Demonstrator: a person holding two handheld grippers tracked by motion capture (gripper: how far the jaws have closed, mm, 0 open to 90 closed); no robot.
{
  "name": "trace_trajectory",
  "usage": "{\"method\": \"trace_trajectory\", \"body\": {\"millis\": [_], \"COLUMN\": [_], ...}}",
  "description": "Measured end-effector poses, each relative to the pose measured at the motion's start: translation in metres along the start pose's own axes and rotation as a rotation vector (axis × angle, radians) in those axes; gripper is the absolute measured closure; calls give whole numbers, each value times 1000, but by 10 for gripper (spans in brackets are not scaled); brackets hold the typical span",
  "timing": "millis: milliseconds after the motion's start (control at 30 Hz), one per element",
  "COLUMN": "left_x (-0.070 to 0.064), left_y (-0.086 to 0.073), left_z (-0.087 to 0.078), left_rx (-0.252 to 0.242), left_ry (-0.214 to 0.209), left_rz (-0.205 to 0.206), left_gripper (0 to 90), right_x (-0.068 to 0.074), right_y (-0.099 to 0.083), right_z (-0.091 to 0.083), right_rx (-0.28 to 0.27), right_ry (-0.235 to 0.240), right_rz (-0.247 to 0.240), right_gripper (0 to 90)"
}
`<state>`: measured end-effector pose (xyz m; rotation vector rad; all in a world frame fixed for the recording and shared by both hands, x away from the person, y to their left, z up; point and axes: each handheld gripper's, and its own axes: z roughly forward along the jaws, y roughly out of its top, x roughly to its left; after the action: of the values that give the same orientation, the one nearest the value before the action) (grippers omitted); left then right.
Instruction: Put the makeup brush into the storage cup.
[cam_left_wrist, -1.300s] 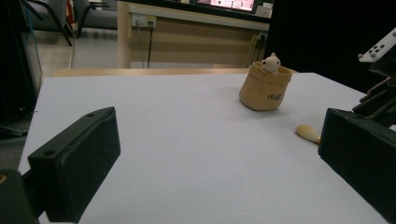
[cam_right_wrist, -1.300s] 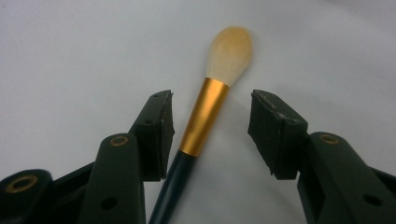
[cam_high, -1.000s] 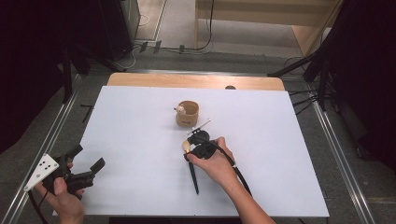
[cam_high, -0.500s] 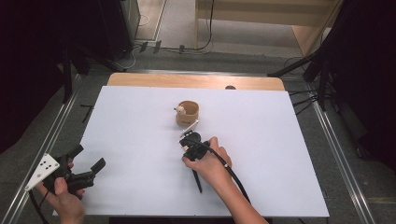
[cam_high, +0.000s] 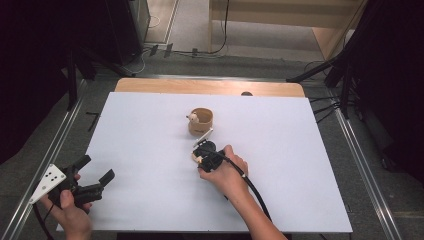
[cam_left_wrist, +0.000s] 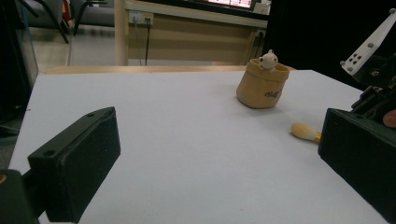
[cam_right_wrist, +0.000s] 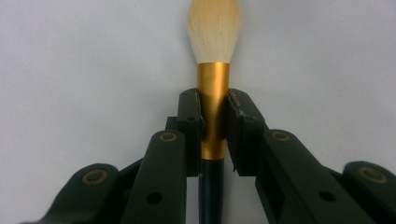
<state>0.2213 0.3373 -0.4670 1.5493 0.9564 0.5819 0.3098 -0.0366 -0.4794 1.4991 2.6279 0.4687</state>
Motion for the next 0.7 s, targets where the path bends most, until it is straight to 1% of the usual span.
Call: {"method": "trace_trajectory", "body": {"millis": [33,100,167,233,300,333,367,400,467,500,533,567,600,667,700], "left_x": [0,2,4,5,6,6,7,7,6,6,6,6,6,5,5], "left_y": [0,0,0,-1,-1,-1,-1,-1,-1,-1,-1,-1,-1,-1,-1], "left_z": [0,-1,-2,-2,-3,-3,-3,-3,-3,-3,-3,-3,-2,-2,-2], "left_rx": [-1,-3,-3,-3,-5,-5,-5,-6,-4,-3,-2,-2,0,-1,0], "left_ry": [1,4,8,13,14,15,17,17,17,17,17,17,17,17,17], "left_rz": [-2,-5,-9,-10,-13,-14,-14,-15,-14,-12,-12,-11,-11,-11,-11], "left_gripper": [0,0,0,0,0,0,0,0,0,0,0,0,0,0,0], "right_x": [0,-4,-9,-9,-10,-11,-11,-12,-13,-15,-16,-18,-18,-21,-22], "right_y": [0,-3,-6,-7,-10,-11,-12,-12,-14,-16,-16,-18,-18,-20,-21], "right_z": [0,0,-1,-1,-2,-4,-5,-7,-12,-14,-17,-22,-22,-27,-30], "right_rx": [0,-21,-47,-52,-68,-85,-88,-106,-135,-152,-172,-202,-202,-239,-257], "right_ry": [0,20,55,59,64,63,59,58,57,57,59,67,67,75,76], "right_rz": [0,-13,-10,-9,-13,-16,-13,-16,-6,-11,-9,1,1,-3,5], "right_gripper": [788,789,789,790,790,790,790,791,791,791,791,791,791,791,791]}}
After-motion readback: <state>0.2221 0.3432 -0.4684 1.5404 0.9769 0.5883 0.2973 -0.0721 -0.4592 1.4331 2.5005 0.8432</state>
